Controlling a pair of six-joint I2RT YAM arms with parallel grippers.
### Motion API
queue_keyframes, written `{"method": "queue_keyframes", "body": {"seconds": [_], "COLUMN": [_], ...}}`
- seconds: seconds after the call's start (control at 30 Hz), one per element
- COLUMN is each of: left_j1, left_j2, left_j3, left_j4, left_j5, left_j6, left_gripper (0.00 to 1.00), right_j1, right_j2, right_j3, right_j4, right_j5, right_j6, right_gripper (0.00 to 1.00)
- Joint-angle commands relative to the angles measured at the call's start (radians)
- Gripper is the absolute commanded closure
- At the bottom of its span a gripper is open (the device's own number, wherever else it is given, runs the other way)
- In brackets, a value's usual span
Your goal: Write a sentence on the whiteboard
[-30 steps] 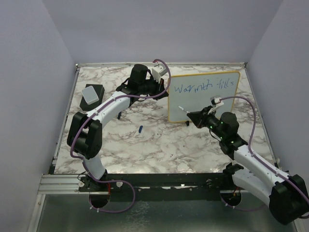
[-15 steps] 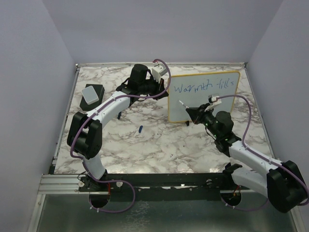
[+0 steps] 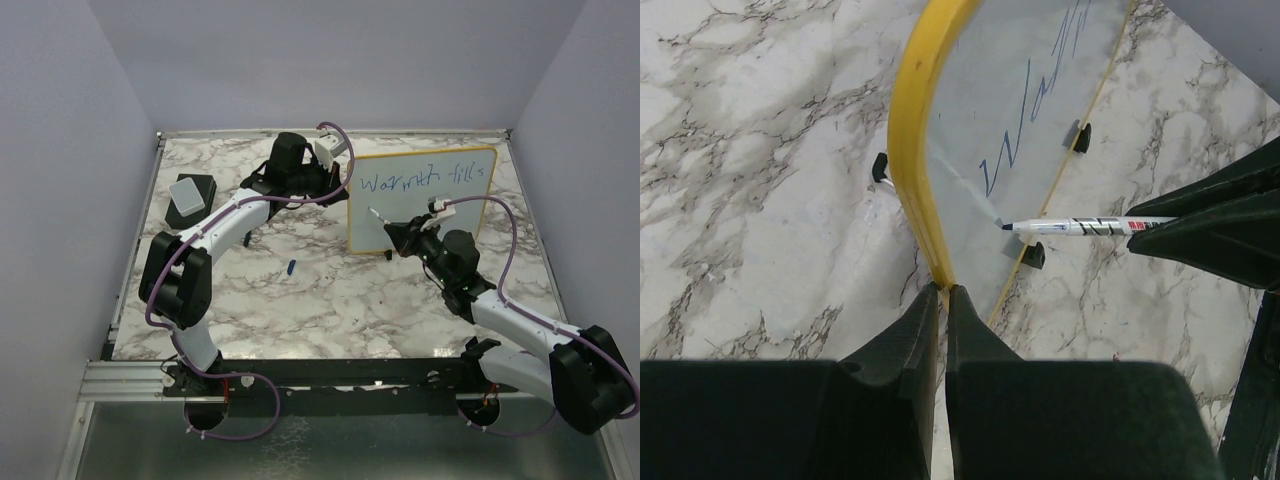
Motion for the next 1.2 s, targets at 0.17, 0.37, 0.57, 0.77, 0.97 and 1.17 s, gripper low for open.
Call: {"method": "queue_keyframes", "body": {"seconds": [0.17, 0.37, 0.57, 0.77, 0.97, 1.17], "left_j1": [-0.007, -0.007, -0.008, -0.008, -0.008, -0.008], "left_j2": [0.000, -0.002, 0.000, 0.003, 0.003, 0.002], "left_j3": [0.023, 0.023, 0.022, 0.023, 0.022, 0.022], "left_j4": [-0.022, -0.020, -0.022, -0.022, -0.021, -0.022], "left_j5": [-0.006, -0.006, -0.007, -0.006, -0.006, -0.006], "left_j6": [0.015, 0.014, 0.015, 0.014, 0.014, 0.016], "left_gripper": [1.00, 1.00, 1.00, 1.00, 1.00, 1.00], "right_j1": [0.000, 0.000, 0.002, 0.002, 0.002, 0.002], "right_j2": [-0.041, -0.048, -0.114, -0.142, -0.094, -0.060], "right_j3": [-0.043, -0.042, -0.022, 0.011, 0.033, 0.034], "right_j4": [-0.061, -0.068, -0.091, -0.109, -0.085, -0.081], "right_j5": [0.095, 0.077, 0.032, 0.034, 0.048, 0.075], "right_j6": [-0.017, -0.020, -0.031, -0.047, -0.051, -0.048], "right_gripper": [0.99, 0.99, 0.99, 0.99, 0.99, 0.99]}}
